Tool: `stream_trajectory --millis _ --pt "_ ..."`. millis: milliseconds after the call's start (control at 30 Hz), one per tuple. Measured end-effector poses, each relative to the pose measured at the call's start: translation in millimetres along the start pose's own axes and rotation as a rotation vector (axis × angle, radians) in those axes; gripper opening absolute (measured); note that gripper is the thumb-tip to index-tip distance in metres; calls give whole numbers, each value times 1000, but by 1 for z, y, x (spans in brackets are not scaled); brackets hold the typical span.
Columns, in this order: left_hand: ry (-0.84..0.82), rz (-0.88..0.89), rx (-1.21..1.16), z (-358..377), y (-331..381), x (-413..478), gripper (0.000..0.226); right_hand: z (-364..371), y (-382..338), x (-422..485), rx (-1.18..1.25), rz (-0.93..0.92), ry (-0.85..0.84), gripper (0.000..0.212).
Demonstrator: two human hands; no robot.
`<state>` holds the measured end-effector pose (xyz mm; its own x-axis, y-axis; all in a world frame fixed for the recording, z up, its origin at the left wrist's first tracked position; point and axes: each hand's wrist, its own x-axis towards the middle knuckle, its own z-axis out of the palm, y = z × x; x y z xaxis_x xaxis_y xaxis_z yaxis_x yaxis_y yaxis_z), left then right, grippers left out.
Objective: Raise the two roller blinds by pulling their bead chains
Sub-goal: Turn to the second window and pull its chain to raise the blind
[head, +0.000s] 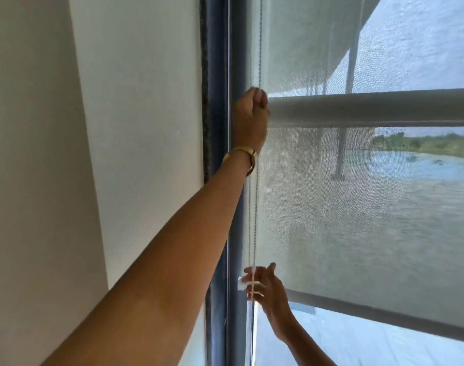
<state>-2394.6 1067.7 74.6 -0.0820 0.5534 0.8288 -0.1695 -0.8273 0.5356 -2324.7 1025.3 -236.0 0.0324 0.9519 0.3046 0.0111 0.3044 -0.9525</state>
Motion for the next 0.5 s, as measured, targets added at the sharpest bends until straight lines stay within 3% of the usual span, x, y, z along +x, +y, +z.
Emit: stream_trajectory --millis 100,333,500 --pt "12 -88 65 -11 -33 -26 35 -4 -31 22 134 157 -59 73" --pt "7 -259 219 -32 -85 -114 28 0 -106 67 36 50 -39 59" --pt "-22 -228 227 -45 -107 -165 26 -6 -127 87 -98 17 -74 64"
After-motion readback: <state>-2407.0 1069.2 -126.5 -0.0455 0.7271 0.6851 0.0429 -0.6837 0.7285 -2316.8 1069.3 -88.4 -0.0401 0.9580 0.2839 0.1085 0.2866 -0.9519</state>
